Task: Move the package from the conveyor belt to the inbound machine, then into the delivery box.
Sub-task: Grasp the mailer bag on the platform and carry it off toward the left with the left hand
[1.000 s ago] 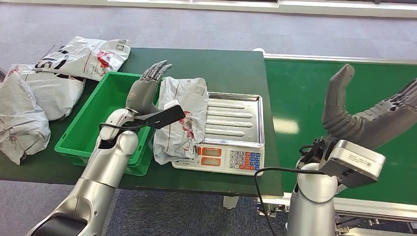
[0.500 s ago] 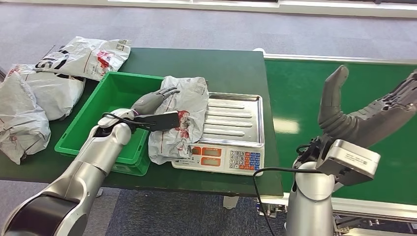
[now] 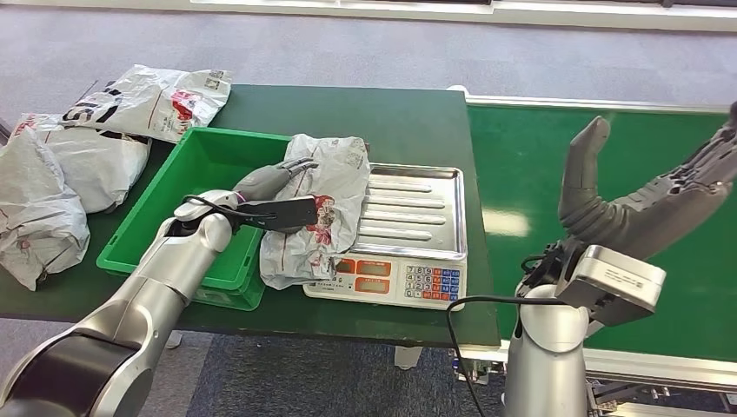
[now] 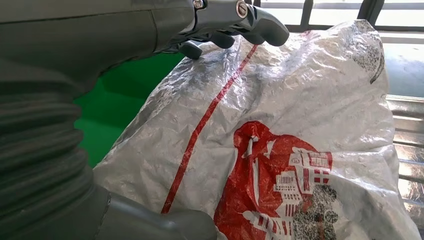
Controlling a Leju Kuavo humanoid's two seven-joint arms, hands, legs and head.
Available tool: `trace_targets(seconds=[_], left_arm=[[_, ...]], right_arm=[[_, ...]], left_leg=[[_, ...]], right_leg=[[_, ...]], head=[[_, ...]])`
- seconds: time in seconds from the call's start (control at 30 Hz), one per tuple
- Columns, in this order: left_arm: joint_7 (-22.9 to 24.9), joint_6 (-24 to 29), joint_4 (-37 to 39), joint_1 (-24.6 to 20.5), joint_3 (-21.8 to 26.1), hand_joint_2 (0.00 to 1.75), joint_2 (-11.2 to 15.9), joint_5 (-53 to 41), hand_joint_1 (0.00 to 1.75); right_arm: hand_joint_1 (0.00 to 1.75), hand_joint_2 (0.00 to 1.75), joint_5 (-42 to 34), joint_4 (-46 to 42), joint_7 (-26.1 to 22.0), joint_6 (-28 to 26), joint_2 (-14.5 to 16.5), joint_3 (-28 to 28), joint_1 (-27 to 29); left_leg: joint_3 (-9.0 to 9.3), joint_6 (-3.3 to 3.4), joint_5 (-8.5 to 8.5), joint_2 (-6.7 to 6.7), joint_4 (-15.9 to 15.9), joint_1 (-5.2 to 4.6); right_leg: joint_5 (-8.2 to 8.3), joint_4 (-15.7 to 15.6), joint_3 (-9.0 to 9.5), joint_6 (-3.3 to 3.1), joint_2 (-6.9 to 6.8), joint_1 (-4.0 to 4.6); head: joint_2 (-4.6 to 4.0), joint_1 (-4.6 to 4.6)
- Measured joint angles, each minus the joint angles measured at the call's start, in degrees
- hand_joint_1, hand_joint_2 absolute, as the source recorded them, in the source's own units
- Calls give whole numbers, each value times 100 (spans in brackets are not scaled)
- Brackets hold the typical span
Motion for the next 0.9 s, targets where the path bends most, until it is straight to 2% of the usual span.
trace_targets(seconds=[0.9], left_arm=[[-47,-50,266,-69,-52,175,32,29,0]], right_arm=[[0,175,-48,139,-50,0,0,0,-4]], left_leg=[[0,0,0,0,0,0]], right_leg=[[0,0,0,0,0,0]], head=[[0,0]])
